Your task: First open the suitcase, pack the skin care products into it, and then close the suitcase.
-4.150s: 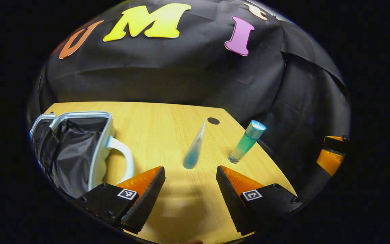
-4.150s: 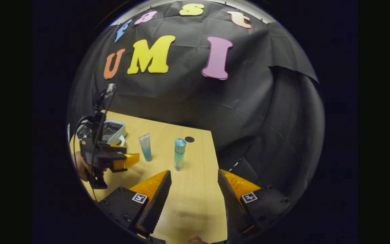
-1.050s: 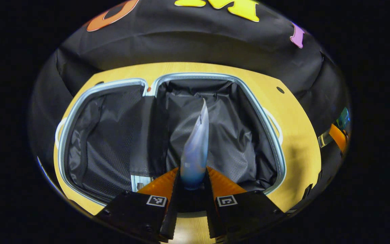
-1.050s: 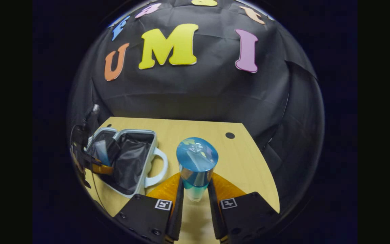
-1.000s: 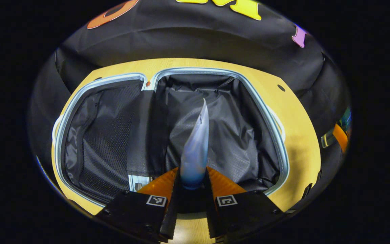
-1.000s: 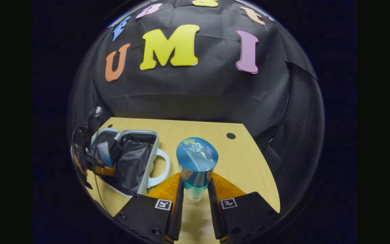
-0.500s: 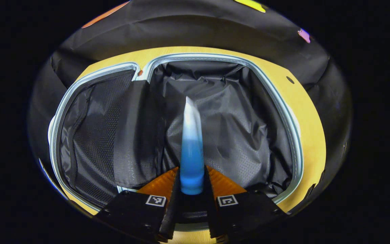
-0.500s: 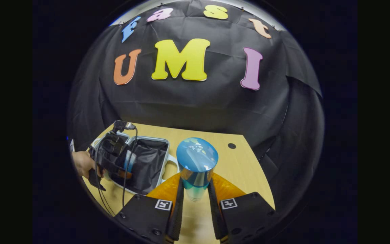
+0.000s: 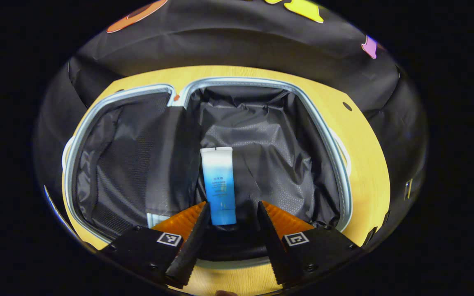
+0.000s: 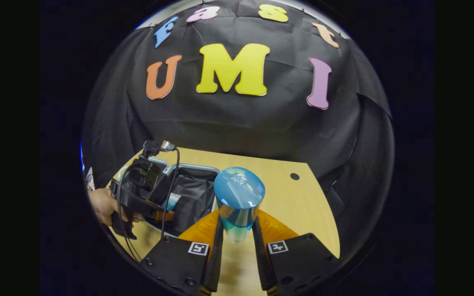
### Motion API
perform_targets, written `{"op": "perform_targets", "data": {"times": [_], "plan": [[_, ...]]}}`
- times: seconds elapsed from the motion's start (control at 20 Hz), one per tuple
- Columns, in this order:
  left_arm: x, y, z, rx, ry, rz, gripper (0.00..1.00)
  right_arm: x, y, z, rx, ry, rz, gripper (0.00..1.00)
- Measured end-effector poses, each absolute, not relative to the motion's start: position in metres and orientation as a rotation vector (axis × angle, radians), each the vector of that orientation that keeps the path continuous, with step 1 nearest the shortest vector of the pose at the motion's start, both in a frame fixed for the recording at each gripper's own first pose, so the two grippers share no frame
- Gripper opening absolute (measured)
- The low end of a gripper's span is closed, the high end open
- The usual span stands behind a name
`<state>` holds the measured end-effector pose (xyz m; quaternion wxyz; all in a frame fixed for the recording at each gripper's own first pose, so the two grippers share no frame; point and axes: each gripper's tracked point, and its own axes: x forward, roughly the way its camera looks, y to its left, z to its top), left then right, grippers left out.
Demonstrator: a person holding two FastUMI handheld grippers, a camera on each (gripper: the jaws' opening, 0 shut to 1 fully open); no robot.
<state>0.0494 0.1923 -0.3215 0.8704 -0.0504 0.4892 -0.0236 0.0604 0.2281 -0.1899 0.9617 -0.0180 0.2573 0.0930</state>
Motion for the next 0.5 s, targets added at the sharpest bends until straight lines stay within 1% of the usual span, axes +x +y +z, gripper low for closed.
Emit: {"op": "perform_targets", "data": {"times": [0.1, 0.2, 0.25, 0.3, 0.35, 0.4, 0.5], "plan": [[0.044, 0.201, -0.3, -0.099, 0.941, -0.049, 0.8, 0.064, 0.25, -0.2, -0.036, 0.544, 0.227, 0.35], [0.035, 0.211, -0.274, -0.092, 0.839, -0.06, 0.81, 0.066, 0.274, -0.212, -0.026, 0.579, 0.262, 0.35], [0.027, 0.22, -0.265, -0.081, 0.795, -0.056, 0.89, 0.068, 0.287, -0.218, -0.019, 0.596, 0.283, 0.35], [0.018, 0.23, -0.257, -0.065, 0.757, -0.048, 0.91, 0.068, 0.301, -0.224, -0.02, 0.61, 0.303, 0.35], [0.007, 0.242, -0.249, -0.054, 0.72, -0.035, 0.86, 0.069, 0.314, -0.229, -0.032, 0.62, 0.32, 0.35], [-0.004, 0.255, -0.243, -0.045, 0.686, -0.011, 0.89, 0.071, 0.325, -0.234, -0.046, 0.629, 0.336, 0.35], [-0.026, 0.283, -0.236, -0.04, 0.63, 0.034, 0.9, 0.074, 0.352, -0.251, -0.063, 0.656, 0.378, 0.35]]}}
